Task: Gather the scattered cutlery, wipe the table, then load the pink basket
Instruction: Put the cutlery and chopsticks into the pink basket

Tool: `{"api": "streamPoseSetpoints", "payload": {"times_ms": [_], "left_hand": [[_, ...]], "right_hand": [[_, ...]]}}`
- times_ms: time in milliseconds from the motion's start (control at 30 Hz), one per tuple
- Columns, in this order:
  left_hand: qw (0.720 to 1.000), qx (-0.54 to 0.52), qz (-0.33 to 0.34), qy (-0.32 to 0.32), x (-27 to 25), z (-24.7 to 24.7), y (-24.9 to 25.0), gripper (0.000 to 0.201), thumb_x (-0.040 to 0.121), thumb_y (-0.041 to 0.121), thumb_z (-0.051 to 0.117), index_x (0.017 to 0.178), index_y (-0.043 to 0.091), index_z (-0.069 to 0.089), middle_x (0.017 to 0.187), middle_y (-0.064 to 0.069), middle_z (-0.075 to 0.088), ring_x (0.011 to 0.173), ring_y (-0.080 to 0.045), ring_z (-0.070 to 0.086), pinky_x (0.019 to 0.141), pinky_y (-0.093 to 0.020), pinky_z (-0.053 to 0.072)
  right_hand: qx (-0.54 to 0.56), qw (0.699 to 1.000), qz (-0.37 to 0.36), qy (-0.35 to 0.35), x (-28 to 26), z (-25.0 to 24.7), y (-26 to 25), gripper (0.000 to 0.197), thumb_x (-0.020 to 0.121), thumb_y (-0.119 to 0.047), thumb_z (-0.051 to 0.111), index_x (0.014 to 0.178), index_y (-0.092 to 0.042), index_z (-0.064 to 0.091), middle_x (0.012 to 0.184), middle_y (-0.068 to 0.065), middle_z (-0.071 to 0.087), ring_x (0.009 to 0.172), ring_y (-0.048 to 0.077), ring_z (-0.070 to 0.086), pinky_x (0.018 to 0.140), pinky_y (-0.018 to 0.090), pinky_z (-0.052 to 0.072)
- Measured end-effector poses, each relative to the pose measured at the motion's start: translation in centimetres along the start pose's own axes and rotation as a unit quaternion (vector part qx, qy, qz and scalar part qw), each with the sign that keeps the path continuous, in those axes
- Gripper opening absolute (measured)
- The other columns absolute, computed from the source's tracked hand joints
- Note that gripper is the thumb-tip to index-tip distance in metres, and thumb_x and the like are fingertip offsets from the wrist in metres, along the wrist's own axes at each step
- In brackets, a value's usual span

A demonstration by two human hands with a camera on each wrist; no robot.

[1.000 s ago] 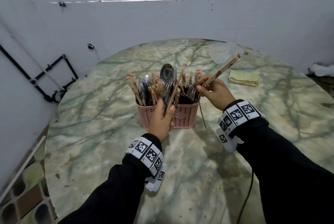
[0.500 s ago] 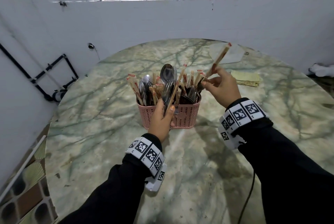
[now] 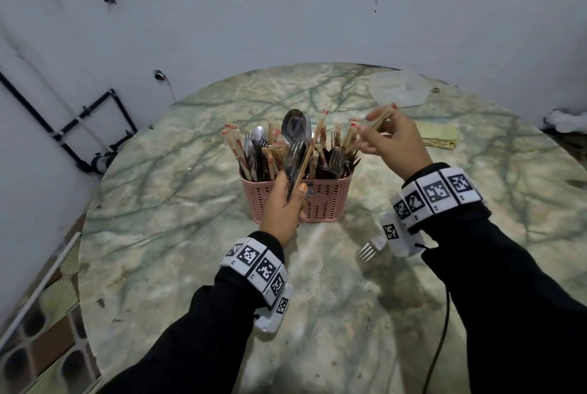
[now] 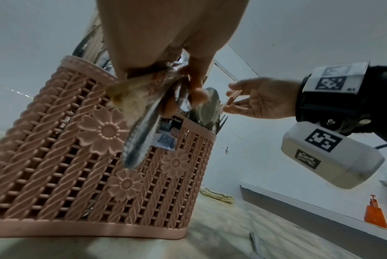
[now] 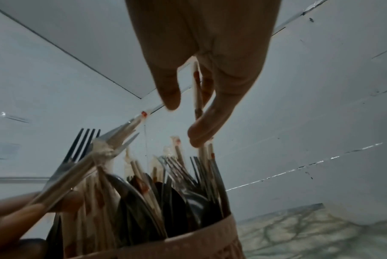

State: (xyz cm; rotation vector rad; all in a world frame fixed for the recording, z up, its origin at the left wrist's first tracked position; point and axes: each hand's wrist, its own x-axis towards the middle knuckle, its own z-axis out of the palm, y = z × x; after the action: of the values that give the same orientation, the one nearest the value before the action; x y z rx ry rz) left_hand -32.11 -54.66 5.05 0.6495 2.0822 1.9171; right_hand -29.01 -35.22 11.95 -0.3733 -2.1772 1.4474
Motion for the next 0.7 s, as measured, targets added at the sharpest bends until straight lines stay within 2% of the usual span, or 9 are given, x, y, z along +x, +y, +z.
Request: {"api": "streamPoseSetpoints", "payload": {"times_ms": [67, 133, 200, 267, 400, 500, 567, 633, 700], "left_hand": [[1.0, 0.0, 0.003, 0.002, 0.0, 0.1, 0.0, 0.023, 0.098, 0.012, 0.041, 0.097, 0.035, 0.045, 0.067, 0.007, 0.048, 0.049, -0.008, 0.046, 0.049, -0.019, 0.045], [1.0, 0.004, 0.006, 0.005, 0.0, 0.2, 0.0, 0.022, 0.098, 0.013, 0.041, 0.097, 0.035, 0.045, 0.067, 0.007, 0.048, 0.048, -0.008, 0.046, 0.05, -0.021, 0.045], [1.0, 0.005, 0.006, 0.007, 0.1, 0.2, -0.1, 0.02, 0.098, 0.014, 0.041, 0.097, 0.033, 0.046, 0.068, 0.008, 0.049, 0.049, -0.009, 0.046, 0.051, -0.023, 0.044], [1.0, 0.005, 0.005, 0.007, 0.1, 0.2, -0.1, 0.019, 0.098, 0.014, 0.041, 0.097, 0.033, 0.046, 0.069, 0.008, 0.049, 0.049, -0.01, 0.046, 0.051, -0.024, 0.044], [1.0, -0.01, 0.007, 0.0, 0.1, 0.1, 0.1, 0.019, 0.098, 0.016, 0.041, 0.098, 0.033, 0.046, 0.069, 0.004, 0.05, 0.051, -0.011, 0.047, 0.052, -0.028, 0.044], [1.0, -0.02, 0.012, -0.005, -0.1, 0.2, 0.2, 0.017, 0.098, 0.016, 0.04, 0.099, 0.033, 0.046, 0.067, 0.001, 0.051, 0.052, -0.012, 0.048, 0.052, -0.028, 0.045], [0.999, -0.04, 0.009, -0.007, -0.2, 0.2, 0.3, 0.02, 0.098, 0.016, 0.039, 0.107, 0.032, 0.046, 0.064, 0.003, 0.046, 0.052, -0.01, 0.045, 0.051, -0.024, 0.044], [0.998, -0.067, 0.007, 0.001, -0.4, 0.0, 0.3, 0.022, 0.098, 0.015, 0.039, 0.118, 0.018, 0.045, 0.064, 0.004, 0.042, 0.05, -0.007, 0.042, 0.047, -0.019, 0.041], [0.997, -0.082, 0.008, 0.009, -0.4, -0.1, 0.3, 0.017, 0.098, 0.015, 0.04, 0.113, 0.014, 0.046, 0.065, 0.005, 0.042, 0.048, -0.003, 0.041, 0.044, -0.017, 0.039]], "right_hand": [[-0.005, 0.999, -0.013, 0.033, 0.0, 0.5, 0.0, 0.008, 0.092, -0.011, 0.057, 0.084, -0.012, 0.059, 0.075, 0.004, 0.064, 0.06, 0.004, 0.065, 0.065, 0.026, 0.057], [-0.112, 0.992, -0.028, 0.048, 0.0, 1.1, 0.5, 0.015, 0.091, -0.017, 0.058, 0.087, -0.006, 0.068, 0.076, 0.009, 0.067, 0.061, 0.01, 0.063, 0.064, 0.025, 0.052], [-0.211, 0.976, -0.039, 0.044, -0.1, 1.5, 1.2, 0.022, 0.091, -0.023, 0.059, 0.09, -0.005, 0.072, 0.078, 0.009, 0.067, 0.06, 0.012, 0.053, 0.058, 0.021, 0.038], [-0.246, 0.968, -0.034, 0.042, -0.1, 1.6, 1.4, 0.024, 0.09, -0.026, 0.059, 0.095, -0.007, 0.072, 0.085, 0.009, 0.069, 0.062, 0.012, 0.048, 0.057, 0.024, 0.031], [-0.311, 0.95, -0.009, 0.016, 0.3, 1.7, 1.1, 0.03, 0.092, -0.033, 0.055, 0.103, -0.009, 0.069, 0.096, 0.009, 0.07, 0.084, 0.023, 0.062, 0.072, 0.03, 0.046], [-0.271, 0.962, 0.008, -0.018, 0.4, 1.7, 0.9, 0.033, 0.091, -0.033, 0.056, 0.107, -0.006, 0.066, 0.101, 0.008, 0.068, 0.088, 0.021, 0.061, 0.08, 0.034, 0.049], [-0.209, 0.978, 0.019, -0.013, -0.1, 1.2, 0.6, 0.037, 0.088, -0.035, 0.06, 0.112, -0.006, 0.06, 0.094, 0.003, 0.065, 0.084, 0.015, 0.058, 0.076, 0.031, 0.048], [-0.202, 0.977, 0.053, 0.041, -1.0, 0.4, 0.1, 0.047, 0.083, -0.041, 0.065, 0.115, -0.008, 0.054, 0.09, 0.001, 0.059, 0.084, 0.017, 0.057, 0.071, 0.029, 0.043], [-0.24, 0.966, 0.081, 0.052, -2.3, -0.2, -0.7, 0.046, 0.079, -0.046, 0.067, 0.102, -0.008, 0.056, 0.084, -0.001, 0.056, 0.08, 0.017, 0.053, 0.063, 0.027, 0.037]]}}
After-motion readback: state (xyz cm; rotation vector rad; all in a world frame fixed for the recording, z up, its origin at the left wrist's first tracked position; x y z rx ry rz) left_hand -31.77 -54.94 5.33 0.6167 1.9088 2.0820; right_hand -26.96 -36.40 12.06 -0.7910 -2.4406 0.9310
